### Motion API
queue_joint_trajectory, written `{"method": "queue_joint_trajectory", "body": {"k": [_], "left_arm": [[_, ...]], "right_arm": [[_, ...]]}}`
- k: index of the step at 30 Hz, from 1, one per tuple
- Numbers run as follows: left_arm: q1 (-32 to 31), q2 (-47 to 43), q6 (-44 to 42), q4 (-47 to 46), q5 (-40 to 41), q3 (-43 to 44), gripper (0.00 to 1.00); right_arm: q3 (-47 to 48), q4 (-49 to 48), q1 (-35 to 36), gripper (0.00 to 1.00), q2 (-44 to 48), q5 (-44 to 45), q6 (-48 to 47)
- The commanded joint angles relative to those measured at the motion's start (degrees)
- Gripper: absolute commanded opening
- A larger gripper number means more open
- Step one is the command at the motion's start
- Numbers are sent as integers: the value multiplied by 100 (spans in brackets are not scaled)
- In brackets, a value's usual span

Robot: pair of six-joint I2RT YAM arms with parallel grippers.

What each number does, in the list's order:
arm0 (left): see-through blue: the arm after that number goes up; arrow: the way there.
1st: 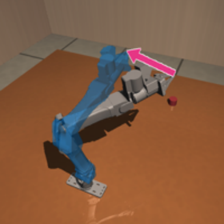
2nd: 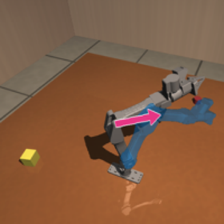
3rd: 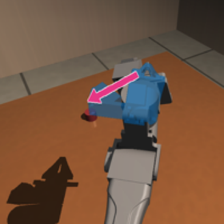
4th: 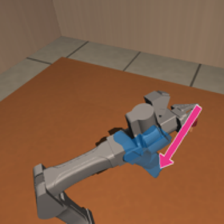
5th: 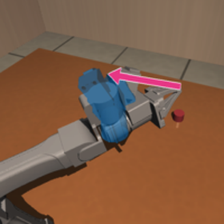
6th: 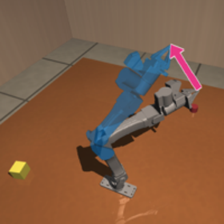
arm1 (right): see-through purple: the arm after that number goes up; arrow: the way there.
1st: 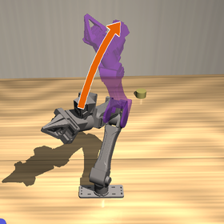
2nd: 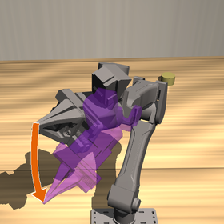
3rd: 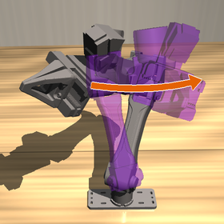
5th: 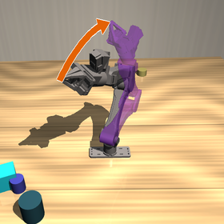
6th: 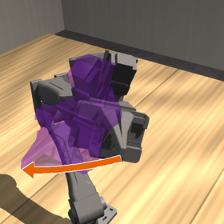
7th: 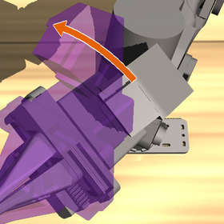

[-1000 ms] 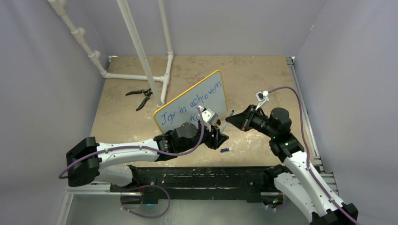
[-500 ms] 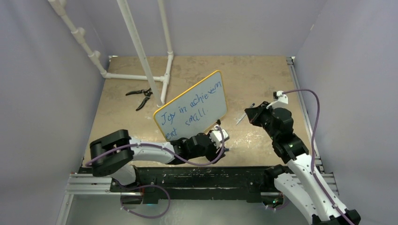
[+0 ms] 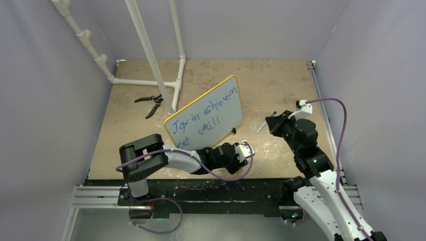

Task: Write a sentence on the whiteboard
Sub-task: Close the whiteboard marker at the center of the board.

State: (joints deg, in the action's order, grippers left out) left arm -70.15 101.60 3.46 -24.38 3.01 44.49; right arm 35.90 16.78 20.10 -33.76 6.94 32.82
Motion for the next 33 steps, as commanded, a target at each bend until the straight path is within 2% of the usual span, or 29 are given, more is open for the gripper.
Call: {"method": "queue_joint_trajectory", "body": {"k": [1,8,12,16,21,29,33], "left_arm": [[-29,187,-318,-62,41,299,48],[-197,277,-708,251,387,248,35],[-330,479,-802,418,645,314,21],[-394,419,-548,281,1061,214,0],[-385,-428,442,-243,1710,-323,0],[-366,-1877,1882,-1244,1524,-1051,0],[-138,-2372,2466,-1332,1435,-1177,0]], "right_arm": [[154,-37,3,0,-30,80,-144],[161,-39,3,0,-30,42,-158],[159,-86,3,0,-35,-76,-153],[229,-182,3,0,9,-171,-176],[301,-256,3,0,116,-325,-176],[342,-267,3,0,68,-1310,-27],[321,-446,3,0,-106,-1902,104]]}}
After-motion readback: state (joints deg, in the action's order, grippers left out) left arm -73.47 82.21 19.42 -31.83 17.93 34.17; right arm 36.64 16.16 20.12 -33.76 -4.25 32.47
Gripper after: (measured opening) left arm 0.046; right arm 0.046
